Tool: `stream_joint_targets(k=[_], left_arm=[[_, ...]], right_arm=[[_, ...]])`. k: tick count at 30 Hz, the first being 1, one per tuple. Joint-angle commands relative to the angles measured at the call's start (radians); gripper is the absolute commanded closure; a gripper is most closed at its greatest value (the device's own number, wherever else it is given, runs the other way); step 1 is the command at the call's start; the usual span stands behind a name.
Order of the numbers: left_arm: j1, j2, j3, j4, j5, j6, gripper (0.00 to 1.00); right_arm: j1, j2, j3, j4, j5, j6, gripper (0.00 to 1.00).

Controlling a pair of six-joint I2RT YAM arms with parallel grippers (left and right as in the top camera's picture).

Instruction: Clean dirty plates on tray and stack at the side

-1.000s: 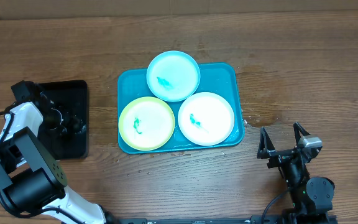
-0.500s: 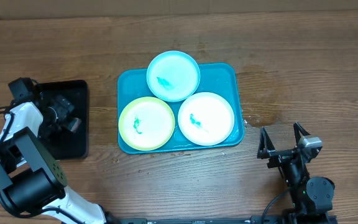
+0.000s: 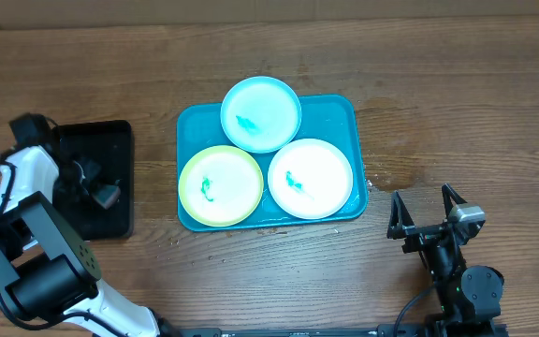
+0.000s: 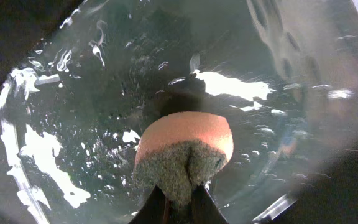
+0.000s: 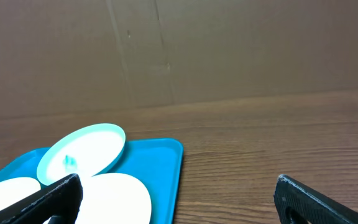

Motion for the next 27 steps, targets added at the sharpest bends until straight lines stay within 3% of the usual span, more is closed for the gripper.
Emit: stream_joint_targets(k=[1,4,9,15,19,20,21,24,27], left_arm=[[-0.007,-0.008,0.158,-0.076,0.104,0.008,0.96],[-0.008,-0.008,0.203,-0.121,0.123,0.009,0.96],[-0.008,-0.006,0.173,-0.145,0.018,0.009,0.96],[-0.008,-0.001,0.029,-0.044,-0.076,0.01,0.94],[-0.007,-0.001,-0.093,0.059,-0.097,0.016,0.69],[-0.007,-0.001,-0.101,0.062,-0.097,0.016,0.57],[-0.007,-0.001,-0.104,0.061,-0.097,0.016,0.4],[-0.008,-0.001,-0.104,0.053,-0.097,0.016,0.2],[-0.008,-0.001,-0.105,0.046,-0.089,0.016,0.17]], right_arm=[[0.005,-0.01,-0.01,0.005,0.006,-0.005,0.0],[0.005,-0.01,-0.01,0.005,0.006,-0.005,0.0],[0.005,-0.01,-0.01,0.005,0.006,-0.005,0.0],[0.005,-0.01,-0.01,0.005,0.006,-0.005,0.0],[0.005,-0.01,-0.01,0.005,0.006,-0.005,0.0],[0.005,-0.01,-0.01,0.005,0.006,-0.005,0.0],[0.005,-0.01,-0.01,0.005,0.006,-0.005,0.0],[0.005,-0.01,-0.01,0.005,0.006,-0.005,0.0],[0.005,-0.01,-0.01,0.005,0.006,-0.005,0.0]])
